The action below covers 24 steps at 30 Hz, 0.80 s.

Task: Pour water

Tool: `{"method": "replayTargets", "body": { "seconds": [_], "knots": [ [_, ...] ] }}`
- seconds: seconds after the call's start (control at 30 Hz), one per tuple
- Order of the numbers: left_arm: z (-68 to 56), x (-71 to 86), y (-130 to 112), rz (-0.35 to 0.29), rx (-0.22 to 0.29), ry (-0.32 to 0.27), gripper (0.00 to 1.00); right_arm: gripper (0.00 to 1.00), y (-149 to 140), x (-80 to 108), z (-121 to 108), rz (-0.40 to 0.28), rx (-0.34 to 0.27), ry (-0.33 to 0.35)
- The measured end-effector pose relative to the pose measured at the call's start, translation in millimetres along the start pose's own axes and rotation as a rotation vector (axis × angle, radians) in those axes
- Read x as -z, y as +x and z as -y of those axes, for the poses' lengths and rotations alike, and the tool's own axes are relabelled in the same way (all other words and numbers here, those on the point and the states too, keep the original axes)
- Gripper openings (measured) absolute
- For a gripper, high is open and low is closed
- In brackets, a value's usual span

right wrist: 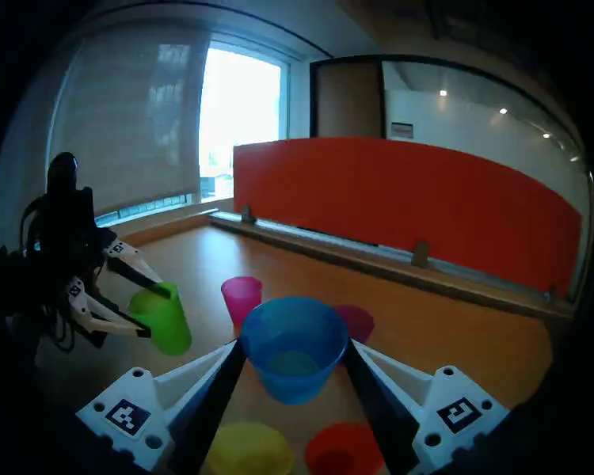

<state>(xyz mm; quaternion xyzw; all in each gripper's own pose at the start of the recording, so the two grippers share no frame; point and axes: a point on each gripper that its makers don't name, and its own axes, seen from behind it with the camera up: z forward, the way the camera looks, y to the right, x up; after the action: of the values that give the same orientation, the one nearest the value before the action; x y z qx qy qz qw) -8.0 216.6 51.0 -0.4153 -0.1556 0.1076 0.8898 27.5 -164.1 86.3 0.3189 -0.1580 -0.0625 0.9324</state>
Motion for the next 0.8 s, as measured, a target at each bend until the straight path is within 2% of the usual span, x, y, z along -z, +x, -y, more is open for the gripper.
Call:
{"method": "replayTargets", "body": {
  "seconds": [0.3,0.6,0.8],
  "knots": [
    [-3.0,23.4,13,-0.047,0.025,0.024,0.86,0.9,20,12.7,17,-0.104,0.007,-0.022],
    [-14.6,51.4,29,-0.108,0.028,0.041,0.86,0.9,25,25.5,35,-0.156,0.023,-0.029],
    [-20.7,67.5,33,-0.122,0.02,0.055,0.86,0.9,29,35.4,49,-0.184,0.027,-0.035]
  ]
}}
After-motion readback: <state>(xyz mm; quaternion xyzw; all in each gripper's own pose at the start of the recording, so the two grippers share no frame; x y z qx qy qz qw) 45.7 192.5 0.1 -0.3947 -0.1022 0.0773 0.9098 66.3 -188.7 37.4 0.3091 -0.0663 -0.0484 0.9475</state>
